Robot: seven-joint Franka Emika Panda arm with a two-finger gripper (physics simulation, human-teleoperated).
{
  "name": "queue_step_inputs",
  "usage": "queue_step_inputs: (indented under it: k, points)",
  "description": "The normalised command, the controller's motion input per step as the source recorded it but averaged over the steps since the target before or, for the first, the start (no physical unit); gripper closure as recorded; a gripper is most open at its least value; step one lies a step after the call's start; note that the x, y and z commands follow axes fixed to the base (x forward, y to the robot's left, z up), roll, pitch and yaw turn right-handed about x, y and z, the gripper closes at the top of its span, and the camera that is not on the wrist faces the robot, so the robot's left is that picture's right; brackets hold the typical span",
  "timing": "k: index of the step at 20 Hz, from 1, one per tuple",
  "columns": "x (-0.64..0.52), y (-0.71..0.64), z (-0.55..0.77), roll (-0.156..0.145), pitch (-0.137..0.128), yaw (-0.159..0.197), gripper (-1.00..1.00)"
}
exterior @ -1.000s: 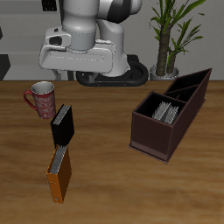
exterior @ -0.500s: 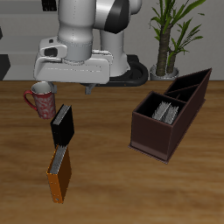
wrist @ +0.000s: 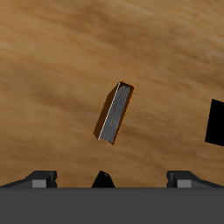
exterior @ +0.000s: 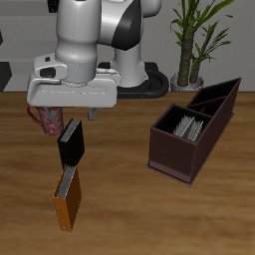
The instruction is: Place the left striped book into the left desk caddy's right compartment and place the right striped book into the left desk caddy's right compartment and place the orange book into the left desk caddy's left compartment
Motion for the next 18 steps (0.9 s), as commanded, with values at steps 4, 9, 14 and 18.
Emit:
queue_step_inputs:
  k: [4,9,14,18]
  points:
    - [0.21,-0.4,0.07,-0.069,-0.038,-0.03,-1.0]
    - [0.19,-0.21,0.07,-0.038,-0.032,-0.017,-1.0]
    - [0.16,0.03,-0.03,-0.01,-0.015,-0.04,-1.0]
    - [0.4,0.13,-0.09,0.007,-0.014,-0.017,-1.0]
